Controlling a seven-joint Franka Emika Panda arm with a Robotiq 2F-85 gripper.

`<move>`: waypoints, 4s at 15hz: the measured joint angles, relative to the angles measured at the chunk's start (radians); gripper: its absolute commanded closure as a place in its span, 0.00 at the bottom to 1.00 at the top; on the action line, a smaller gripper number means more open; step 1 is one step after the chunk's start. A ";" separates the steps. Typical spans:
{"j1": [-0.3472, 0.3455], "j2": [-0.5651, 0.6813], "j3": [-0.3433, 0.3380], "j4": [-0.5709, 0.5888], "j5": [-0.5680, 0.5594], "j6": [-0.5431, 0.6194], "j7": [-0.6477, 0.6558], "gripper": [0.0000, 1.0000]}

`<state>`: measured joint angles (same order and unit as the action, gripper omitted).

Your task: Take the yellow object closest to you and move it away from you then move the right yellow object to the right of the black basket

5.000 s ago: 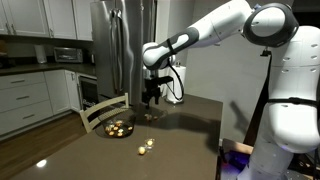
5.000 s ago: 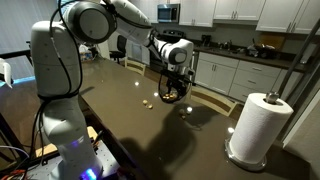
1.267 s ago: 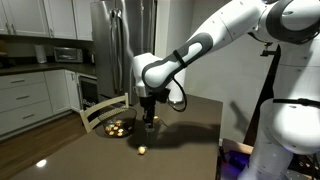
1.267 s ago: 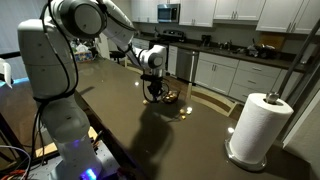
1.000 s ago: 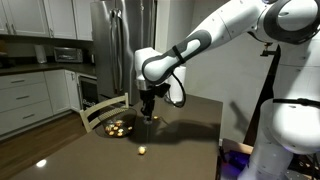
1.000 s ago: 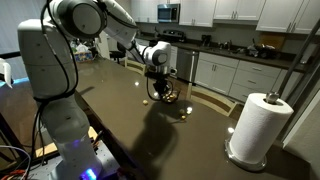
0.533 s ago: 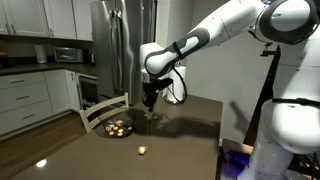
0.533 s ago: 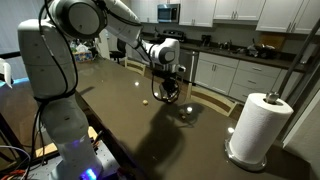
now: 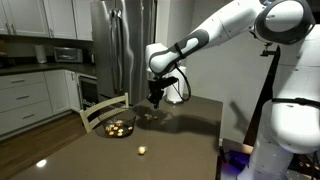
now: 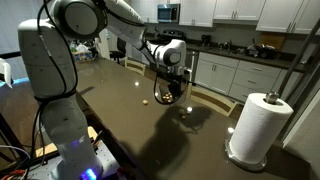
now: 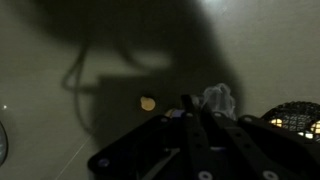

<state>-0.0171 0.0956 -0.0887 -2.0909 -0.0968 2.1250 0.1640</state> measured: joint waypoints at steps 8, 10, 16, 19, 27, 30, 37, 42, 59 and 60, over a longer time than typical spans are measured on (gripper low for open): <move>-0.042 0.046 -0.039 0.044 0.000 0.000 0.017 0.96; -0.048 0.072 -0.044 0.072 0.000 0.000 0.017 0.96; -0.049 0.164 -0.048 0.139 0.008 -0.004 0.017 0.96; -0.049 0.215 -0.047 0.142 0.015 -0.004 0.017 0.96; -0.049 0.275 -0.048 0.166 0.018 -0.005 0.017 0.66; -0.052 0.274 -0.048 0.201 0.018 -0.016 0.017 0.49; -0.057 0.276 -0.048 0.222 0.018 -0.026 0.017 0.03; -0.055 0.266 -0.030 0.222 0.018 -0.026 0.015 0.00; -0.043 0.058 0.042 0.138 0.073 -0.076 -0.164 0.00; -0.043 0.048 0.044 0.132 0.078 -0.083 -0.177 0.00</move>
<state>-0.0597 0.1438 -0.0444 -1.9588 -0.0192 2.0424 -0.0126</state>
